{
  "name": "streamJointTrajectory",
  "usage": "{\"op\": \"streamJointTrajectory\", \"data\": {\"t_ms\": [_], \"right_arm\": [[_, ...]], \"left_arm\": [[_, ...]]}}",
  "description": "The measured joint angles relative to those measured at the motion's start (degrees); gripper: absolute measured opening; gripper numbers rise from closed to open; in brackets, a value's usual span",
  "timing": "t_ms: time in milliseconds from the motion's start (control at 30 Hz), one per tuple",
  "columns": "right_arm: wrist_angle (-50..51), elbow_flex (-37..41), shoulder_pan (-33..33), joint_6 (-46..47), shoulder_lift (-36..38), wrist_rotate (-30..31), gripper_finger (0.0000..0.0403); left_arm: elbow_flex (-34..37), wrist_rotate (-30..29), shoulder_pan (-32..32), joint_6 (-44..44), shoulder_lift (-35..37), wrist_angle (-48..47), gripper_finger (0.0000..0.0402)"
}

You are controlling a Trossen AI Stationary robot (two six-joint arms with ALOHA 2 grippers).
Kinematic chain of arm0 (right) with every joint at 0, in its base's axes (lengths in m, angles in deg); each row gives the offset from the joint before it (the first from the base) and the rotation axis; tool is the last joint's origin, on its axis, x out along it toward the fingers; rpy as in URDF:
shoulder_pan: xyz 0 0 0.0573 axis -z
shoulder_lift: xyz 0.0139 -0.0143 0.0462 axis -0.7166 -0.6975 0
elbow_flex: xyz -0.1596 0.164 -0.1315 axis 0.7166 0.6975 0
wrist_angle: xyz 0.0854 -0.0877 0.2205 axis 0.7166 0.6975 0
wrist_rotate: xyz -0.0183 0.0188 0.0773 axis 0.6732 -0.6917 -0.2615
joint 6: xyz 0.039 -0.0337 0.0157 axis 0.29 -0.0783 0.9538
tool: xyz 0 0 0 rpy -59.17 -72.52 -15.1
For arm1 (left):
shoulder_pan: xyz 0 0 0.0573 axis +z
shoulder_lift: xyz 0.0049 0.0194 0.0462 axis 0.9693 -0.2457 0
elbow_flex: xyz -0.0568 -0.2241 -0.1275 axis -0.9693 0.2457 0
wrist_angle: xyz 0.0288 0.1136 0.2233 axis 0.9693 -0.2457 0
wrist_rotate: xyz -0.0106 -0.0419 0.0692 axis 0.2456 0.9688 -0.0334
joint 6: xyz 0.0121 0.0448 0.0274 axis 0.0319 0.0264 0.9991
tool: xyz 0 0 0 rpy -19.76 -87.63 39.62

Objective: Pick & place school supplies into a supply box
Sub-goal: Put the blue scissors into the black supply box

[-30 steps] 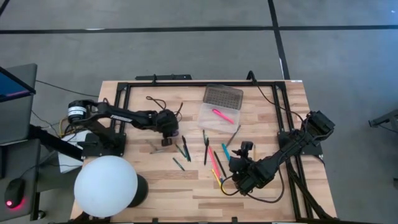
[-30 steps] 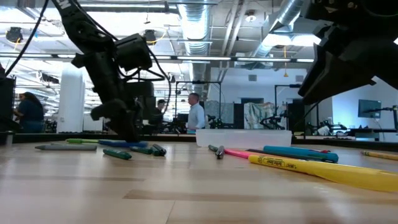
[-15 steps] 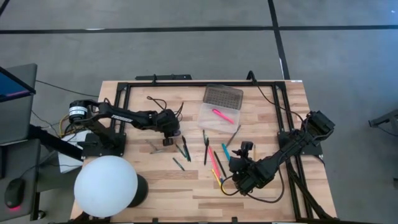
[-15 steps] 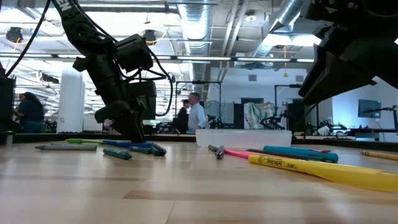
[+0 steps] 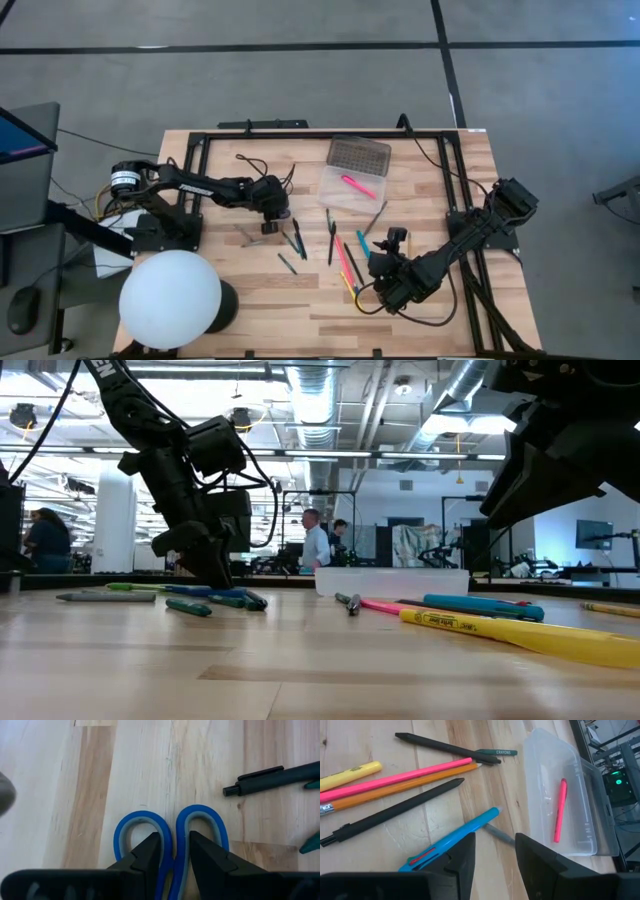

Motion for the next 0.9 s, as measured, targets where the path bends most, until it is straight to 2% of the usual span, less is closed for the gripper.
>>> {"op": "streamJointTrajectory", "data": {"t_ms": [400,667,900], "right_arm": [[-0.02,0.0,-0.02,0.0,0.0,0.0,0.0131],[-0.02,0.0,-0.02,0.0,0.0,0.0,0.0131],[-0.02,0.0,-0.02,0.0,0.0,0.0,0.0131]], "left_arm": [[0.02,-0.7,0.04,0.36,0.0,0.23,0.0072],[0.22,-1.67,0.04,0.39,-0.04,1.55,0.0121],[0.22,-1.68,0.04,0.54,-0.07,1.71,0.0116]]}}
